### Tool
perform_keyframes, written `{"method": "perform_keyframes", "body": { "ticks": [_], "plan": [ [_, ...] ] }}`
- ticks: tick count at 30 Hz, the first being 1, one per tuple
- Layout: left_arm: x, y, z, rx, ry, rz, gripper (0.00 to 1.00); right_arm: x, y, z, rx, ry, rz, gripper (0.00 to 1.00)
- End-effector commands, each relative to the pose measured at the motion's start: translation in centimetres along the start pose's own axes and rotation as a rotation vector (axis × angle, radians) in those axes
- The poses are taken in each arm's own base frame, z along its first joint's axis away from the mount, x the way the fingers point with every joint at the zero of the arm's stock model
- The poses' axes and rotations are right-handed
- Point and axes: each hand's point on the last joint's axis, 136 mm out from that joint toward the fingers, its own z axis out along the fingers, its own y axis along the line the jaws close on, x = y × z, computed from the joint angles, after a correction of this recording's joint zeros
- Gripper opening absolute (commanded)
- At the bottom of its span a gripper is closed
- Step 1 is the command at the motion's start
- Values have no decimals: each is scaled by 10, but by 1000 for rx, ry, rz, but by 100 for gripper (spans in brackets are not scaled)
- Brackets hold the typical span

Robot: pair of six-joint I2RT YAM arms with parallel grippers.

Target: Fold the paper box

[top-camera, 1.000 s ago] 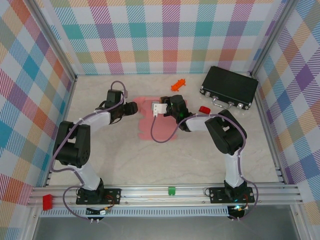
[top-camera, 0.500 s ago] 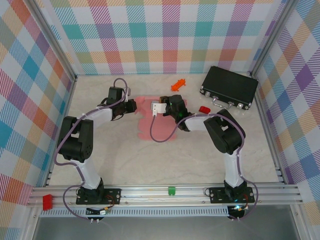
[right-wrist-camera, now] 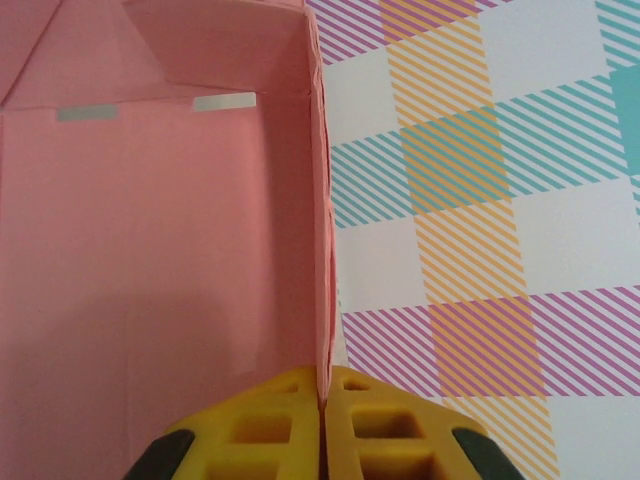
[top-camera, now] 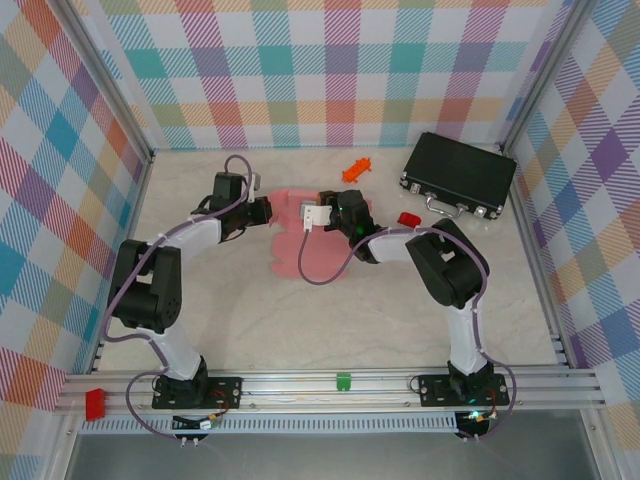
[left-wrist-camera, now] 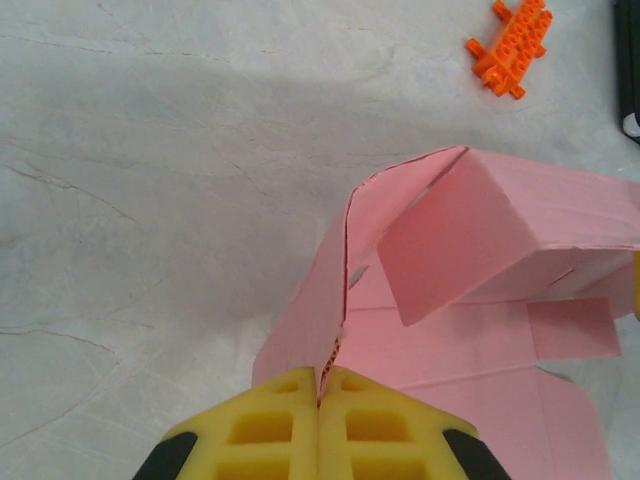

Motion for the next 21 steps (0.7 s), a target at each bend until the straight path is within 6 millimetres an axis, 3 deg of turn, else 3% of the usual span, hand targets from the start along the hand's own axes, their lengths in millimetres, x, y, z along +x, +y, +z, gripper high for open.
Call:
{"method": "perform_keyframes", "body": {
  "ticks": [1, 21],
  "plan": [
    [-4, -18, -11, 38, -24, 29, 1, -1, 11, 5, -17, 5, -5, 9],
    [33, -55, 12, 74, 63, 95, 1, -4, 17, 5, -17, 6, -9, 9]
  ]
}}
